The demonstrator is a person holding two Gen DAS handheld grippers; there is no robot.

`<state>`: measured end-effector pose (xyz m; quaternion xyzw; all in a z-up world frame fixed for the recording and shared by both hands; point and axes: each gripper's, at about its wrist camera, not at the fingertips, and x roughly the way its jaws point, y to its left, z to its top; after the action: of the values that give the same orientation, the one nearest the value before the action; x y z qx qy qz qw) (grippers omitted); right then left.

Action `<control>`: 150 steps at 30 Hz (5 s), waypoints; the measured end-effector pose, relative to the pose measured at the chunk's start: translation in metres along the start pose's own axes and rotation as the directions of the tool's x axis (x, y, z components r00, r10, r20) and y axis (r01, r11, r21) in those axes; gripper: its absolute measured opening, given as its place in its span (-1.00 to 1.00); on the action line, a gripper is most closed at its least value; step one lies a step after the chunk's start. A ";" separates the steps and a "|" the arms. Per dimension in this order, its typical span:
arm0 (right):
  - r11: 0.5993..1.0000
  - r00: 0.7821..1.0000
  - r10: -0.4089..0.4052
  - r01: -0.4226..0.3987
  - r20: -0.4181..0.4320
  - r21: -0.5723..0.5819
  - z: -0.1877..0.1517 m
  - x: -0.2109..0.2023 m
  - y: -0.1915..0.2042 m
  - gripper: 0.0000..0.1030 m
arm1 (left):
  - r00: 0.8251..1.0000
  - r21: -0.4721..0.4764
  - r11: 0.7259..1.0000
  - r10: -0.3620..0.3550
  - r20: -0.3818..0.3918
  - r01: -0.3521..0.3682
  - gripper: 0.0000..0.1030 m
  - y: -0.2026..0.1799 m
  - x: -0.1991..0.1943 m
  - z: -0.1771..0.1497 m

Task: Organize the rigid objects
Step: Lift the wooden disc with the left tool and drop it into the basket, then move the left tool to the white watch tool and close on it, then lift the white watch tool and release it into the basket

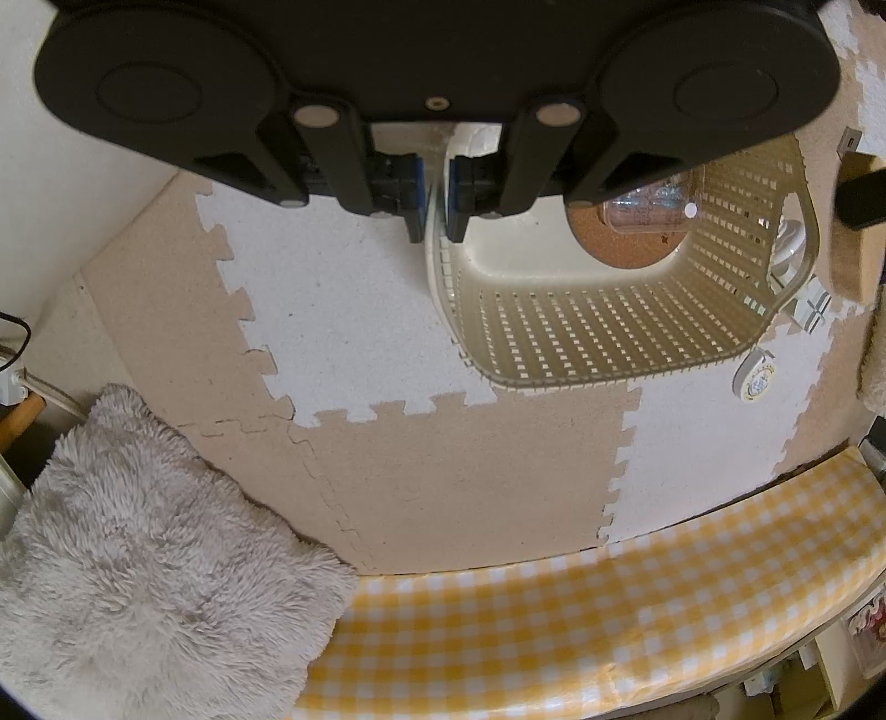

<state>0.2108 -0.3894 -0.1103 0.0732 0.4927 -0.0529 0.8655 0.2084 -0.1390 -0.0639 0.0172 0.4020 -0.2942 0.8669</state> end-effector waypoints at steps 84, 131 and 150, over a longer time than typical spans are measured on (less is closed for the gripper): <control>1.000 1.000 0.002 -0.002 -0.002 0.003 -0.001 0.000 0.000 -0.84 | 0.957 -0.128 0.960 0.264 0.118 -0.249 1.00 0.095 -0.037 0.028; 1.000 1.000 -0.017 0.016 -0.008 -0.025 -0.001 -0.002 0.004 -0.85 | 0.918 -0.207 0.898 0.356 -0.178 -0.388 0.54 0.188 0.084 -0.024; 1.000 1.000 -0.011 0.011 -0.011 -0.017 -0.002 -0.003 0.004 -0.85 | 0.909 -0.214 0.883 0.407 -0.090 -0.417 0.27 0.183 0.055 -0.009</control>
<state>0.2085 -0.3853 -0.1086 0.0635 0.4983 -0.0531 0.8631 0.3257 -0.0122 -0.1466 0.0088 0.4383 -0.0548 0.8971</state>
